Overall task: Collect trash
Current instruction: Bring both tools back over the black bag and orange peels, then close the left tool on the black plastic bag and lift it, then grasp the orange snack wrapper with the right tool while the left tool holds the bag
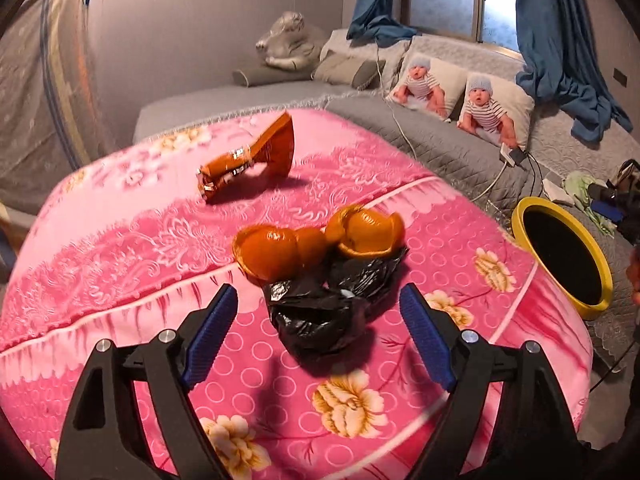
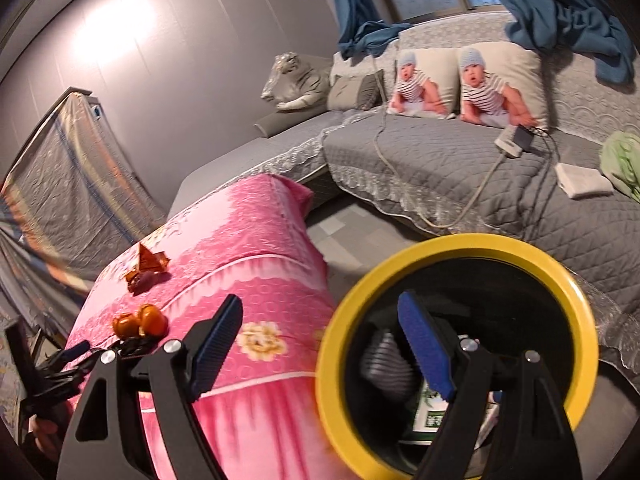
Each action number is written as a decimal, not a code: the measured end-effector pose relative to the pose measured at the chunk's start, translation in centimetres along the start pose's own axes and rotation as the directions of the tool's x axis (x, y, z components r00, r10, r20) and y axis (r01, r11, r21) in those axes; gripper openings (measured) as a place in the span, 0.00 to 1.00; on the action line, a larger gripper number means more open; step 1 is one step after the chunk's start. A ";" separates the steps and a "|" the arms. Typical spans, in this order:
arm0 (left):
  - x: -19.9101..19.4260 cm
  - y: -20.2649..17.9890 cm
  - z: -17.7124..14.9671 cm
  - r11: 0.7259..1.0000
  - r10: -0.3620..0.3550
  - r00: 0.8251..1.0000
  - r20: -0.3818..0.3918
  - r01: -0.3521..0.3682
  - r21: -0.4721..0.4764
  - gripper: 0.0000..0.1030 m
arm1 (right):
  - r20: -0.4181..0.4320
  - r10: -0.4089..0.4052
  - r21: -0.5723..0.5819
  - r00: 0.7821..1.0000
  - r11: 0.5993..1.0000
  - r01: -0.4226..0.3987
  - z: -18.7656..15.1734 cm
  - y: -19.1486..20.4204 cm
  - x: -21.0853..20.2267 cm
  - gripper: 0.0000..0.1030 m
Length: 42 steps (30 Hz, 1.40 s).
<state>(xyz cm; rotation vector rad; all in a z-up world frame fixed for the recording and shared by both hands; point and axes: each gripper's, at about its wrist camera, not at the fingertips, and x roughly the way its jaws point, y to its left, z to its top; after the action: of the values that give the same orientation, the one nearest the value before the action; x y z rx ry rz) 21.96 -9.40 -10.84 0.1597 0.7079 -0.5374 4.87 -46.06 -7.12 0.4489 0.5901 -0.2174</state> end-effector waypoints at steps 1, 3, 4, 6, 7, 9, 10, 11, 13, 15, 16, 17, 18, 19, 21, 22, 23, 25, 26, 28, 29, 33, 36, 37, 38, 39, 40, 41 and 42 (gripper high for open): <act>0.5 -0.1 0.1 1.000 -0.003 1.000 -0.006 0.003 -0.003 0.76 | -0.002 0.004 -0.005 1.000 1.000 -0.004 0.1 0.3 0.1 0.75; 1.5 0.3 0.3 1.000 -0.018 1.000 -0.025 0.018 -0.018 0.75 | -0.005 0.007 -0.020 1.000 1.000 -0.007 0.1 1.0 0.1 0.75; 2.1 0.4 0.5 0.999 -0.024 0.999 -0.037 0.023 -0.030 0.73 | -0.006 0.008 -0.028 1.000 1.000 -0.008 0.1 1.4 0.1 0.75; 3.0 1.1 0.5 0.998 -0.040 0.997 -0.066 0.037 -0.056 0.59 | -0.010 0.014 -0.040 1.000 0.999 -0.014 0.1 2.0 0.0 0.75; 3.6 1.4 0.4 0.996 -0.055 0.995 -0.085 0.049 -0.071 0.54 | -0.013 0.020 -0.046 1.000 0.999 -0.020 0.2 2.3 0.0 0.75; 3.9 1.5 0.3 0.993 -0.086 0.992 -0.095 0.078 -0.086 0.42 | -0.017 0.036 -0.065 0.999 0.997 -0.037 0.3 3.0 0.0 0.75; 3.8 1.4 0.3 0.994 -0.084 0.993 -0.085 0.077 -0.083 0.39 | -0.015 0.041 -0.075 0.999 0.996 -0.042 0.3 3.4 0.0 0.75; 3.6 1.3 0.3 0.994 -0.089 0.993 -0.074 0.083 -0.076 0.33 | -0.013 0.048 -0.090 0.999 0.995 -0.049 0.6 3.9 0.0 0.75; 2.9 1.0 0.3 0.994 -0.090 0.995 -0.048 0.087 -0.069 0.27 | -0.008 0.071 -0.112 0.997 0.991 -0.071 0.9 5.0 -0.1 0.75; 1.5 1.1 0.1 0.992 -0.111 0.994 -0.020 0.110 -0.067 0.25 | -0.011 0.118 -0.143 0.993 0.983 -0.118 1.4 6.6 -0.1 0.75; 0.7 1.2 0.0 0.991 -0.115 0.993 -0.004 0.114 -0.068 0.25 | -0.013 0.137 -0.162 0.990 0.977 -0.138 1.6 7.5 -0.2 0.75; -0.2 1.4 -0.1 0.990 -0.124 0.992 0.012 0.124 -0.073 0.24 | -0.016 0.154 -0.185 0.988 0.971 -0.154 1.8 8.3 -0.1 0.75; -1.8 1.7 -0.5 0.985 -0.144 0.989 0.040 0.147 -0.086 0.24 | -0.019 0.164 -0.204 0.986 0.965 -0.165 1.9 9.0 -0.1 0.75; -2.8 1.8 -0.6 0.984 -0.148 0.987 0.057 0.153 -0.091 0.24 | -0.027 0.180 -0.237 0.983 0.954 -0.181 2.0 10.3 0.2 0.75; -5.7 2.1 -1.3 0.981 -0.155 0.982 0.108 0.166 -0.101 0.24 | -0.051 0.211 -0.292 0.976 0.931 -0.217 2.1 12.8 1.1 0.75; -6.9 2.2 -1.6 0.981 -0.150 0.980 0.130 0.164 -0.104 0.24 | -0.066 0.227 -0.314 0.972 0.919 -0.237 2.1 13.8 1.8 0.75; -8.0 2.4 -1.9 0.982 -0.138 0.979 0.151 0.156 -0.110 0.24 | -0.086 0.244 -0.340 0.966 0.904 -0.259 2.2 15.1 2.6 0.75; -10.4 3.1 -2.6 0.977 -0.129 0.973 0.192 0.158 -0.143 0.24 | -0.133 0.268 -0.380 0.954 0.875 -0.298 2.3 17.7 4.7 0.75; -11.3 3.6 -2.9 0.974 -0.124 0.970 0.208 0.160 -0.163 0.24 | -0.157 0.278 -0.395 0.947 0.861 -0.319 2.5 19.0 6.0 0.75; -12.8 4.6 -3.7 0.969 -0.094 0.968 0.234 0.143 -0.203 0.24 | -0.193 0.285 -0.421 0.939 0.840 -0.342 2.7 21.4 8.5 0.75; -13.3 5.0 -4.0 0.968 -0.073 0.967 0.242 0.127 -0.216 0.24 | -0.217 0.288 -0.431 0.933 0.829 -0.356 3.0 22.7 10.1 0.75; -13.8 6.7 -5.1 0.955 -0.041 0.967 0.252 0.112 -0.273 0.24 | -0.291 0.274 -0.429 0.916 0.819 -0.382 3.8 26.6 15.9 0.86; -13.6 8.0 -5.7 0.940 -0.043 0.965 0.258 0.127 -0.318 0.24 | -0.343 0.241 -0.361 0.908 0.859 -0.364 4.5 27.8 20.6 0.86; -13.6 8.4 -5.8 0.936 -0.047 0.964 0.260 0.133 -0.326 0.25 | -0.358 0.234 -0.340 0.904 0.869 -0.359 4.9 28.2 22.2 0.86; -13.4 8.7 -5.9 0.931 -0.050 0.964 0.262 0.140 -0.336 0.25 | -0.367 0.232 -0.318 0.901 0.879 -0.356 5.2 28.4 23.4 0.86; -13.3 8.9 -5.9 0.929 -0.051 0.963 0.264 0.142 -0.342 0.25 | -0.372 0.232 -0.282 0.899 0.894 -0.348 5.5 28.5 24.5 0.86; -13.3 9.1 -6.0 0.928 -0.050 0.963 0.265 0.143 -0.343 0.25 | -0.375 0.235 -0.260 0.897 0.902 -0.345 5.7 28.5 25.1 0.87; -13.3 9.3 -6.1 0.929 -0.048 0.963 0.266 0.141 -0.343 0.25 | -0.381 0.246 -0.221 0.891 0.912 -0.346 6.1 28.6 26.1 0.90; -13.3 9.4 -6.2 0.929 -0.047 0.963 0.266 0.140 -0.343 0.25 | -0.387 0.249 -0.208 0.888 0.914 -0.347 6.1 28.8 26.7 0.91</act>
<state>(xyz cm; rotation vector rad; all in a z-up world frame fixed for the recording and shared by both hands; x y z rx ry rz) 14.91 6.11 -7.17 -0.2850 0.5528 -0.5001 38.79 -25.43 -8.18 0.3063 0.8803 0.2499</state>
